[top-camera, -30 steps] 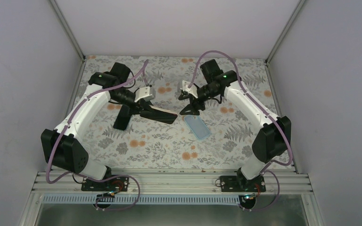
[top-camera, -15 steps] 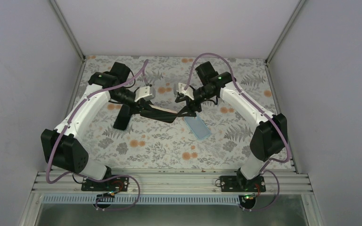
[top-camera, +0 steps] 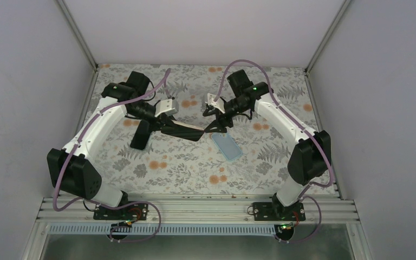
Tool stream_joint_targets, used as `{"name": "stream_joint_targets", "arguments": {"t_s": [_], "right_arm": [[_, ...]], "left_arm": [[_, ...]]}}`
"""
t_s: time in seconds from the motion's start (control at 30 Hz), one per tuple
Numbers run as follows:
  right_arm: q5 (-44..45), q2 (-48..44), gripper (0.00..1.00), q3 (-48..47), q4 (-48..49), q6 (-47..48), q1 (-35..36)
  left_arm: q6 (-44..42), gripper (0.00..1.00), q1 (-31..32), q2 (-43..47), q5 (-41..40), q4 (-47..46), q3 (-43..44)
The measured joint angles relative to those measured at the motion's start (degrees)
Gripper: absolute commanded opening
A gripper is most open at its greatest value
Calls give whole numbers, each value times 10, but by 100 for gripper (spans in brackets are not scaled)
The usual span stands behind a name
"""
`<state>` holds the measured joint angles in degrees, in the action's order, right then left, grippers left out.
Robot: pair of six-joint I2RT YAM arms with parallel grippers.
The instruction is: Take the phone out of the phone case
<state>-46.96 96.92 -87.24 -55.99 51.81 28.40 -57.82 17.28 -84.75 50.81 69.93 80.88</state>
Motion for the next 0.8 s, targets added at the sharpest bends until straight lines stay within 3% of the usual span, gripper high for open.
{"name": "stream_joint_targets", "arguments": {"t_s": [0.8], "right_arm": [[22, 8, 77, 0, 16, -46, 5]], "left_arm": [[2, 2, 3, 0, -14, -3, 0]]}}
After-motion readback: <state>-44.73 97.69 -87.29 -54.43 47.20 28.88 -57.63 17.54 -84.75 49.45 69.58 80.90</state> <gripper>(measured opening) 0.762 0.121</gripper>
